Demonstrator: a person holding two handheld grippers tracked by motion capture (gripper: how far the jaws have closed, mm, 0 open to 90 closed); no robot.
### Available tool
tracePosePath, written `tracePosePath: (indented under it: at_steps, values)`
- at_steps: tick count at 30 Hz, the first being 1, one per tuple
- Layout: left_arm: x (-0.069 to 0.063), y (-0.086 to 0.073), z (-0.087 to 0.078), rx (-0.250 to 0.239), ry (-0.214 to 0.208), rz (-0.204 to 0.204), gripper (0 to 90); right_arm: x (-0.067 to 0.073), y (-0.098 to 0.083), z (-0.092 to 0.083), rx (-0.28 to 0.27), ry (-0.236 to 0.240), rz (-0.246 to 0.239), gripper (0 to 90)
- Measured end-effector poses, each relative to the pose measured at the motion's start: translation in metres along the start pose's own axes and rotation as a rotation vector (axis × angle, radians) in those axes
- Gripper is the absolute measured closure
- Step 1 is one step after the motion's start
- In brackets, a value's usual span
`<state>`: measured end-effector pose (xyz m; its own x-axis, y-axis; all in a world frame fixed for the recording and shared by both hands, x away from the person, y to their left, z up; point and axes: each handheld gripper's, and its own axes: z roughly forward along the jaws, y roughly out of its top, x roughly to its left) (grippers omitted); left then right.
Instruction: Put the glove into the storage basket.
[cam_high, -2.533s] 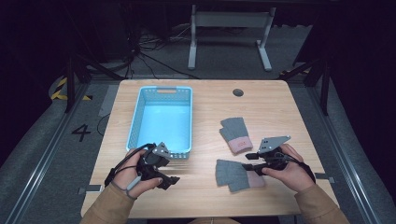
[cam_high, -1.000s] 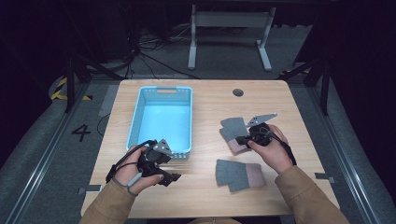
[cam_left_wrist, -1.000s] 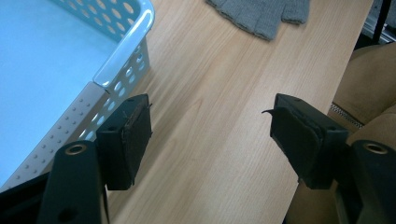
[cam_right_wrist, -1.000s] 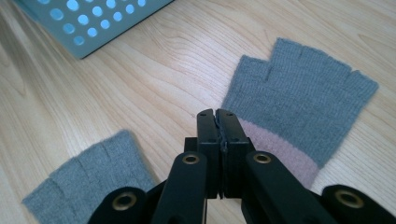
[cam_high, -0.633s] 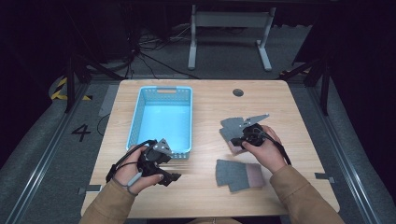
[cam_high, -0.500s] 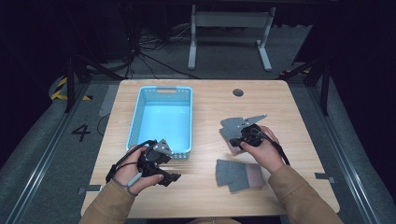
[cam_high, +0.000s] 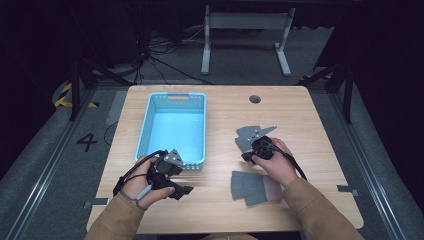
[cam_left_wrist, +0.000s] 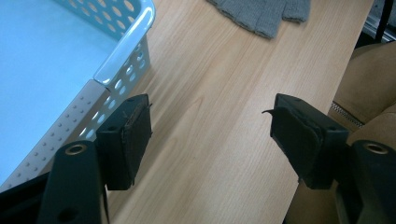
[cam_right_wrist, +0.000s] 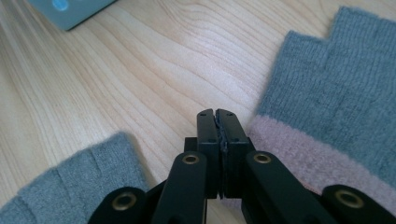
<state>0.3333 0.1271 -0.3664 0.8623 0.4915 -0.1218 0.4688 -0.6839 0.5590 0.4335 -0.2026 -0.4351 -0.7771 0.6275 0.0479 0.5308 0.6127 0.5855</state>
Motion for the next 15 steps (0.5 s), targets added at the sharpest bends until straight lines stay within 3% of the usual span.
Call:
tracePosePath:
  at_steps: [15]
  values:
    - [0.000,0.000,0.001,0.003,0.001,-0.004,30.2,-0.013,-0.019,-0.007,0.017,-0.028,0.039,89.7]
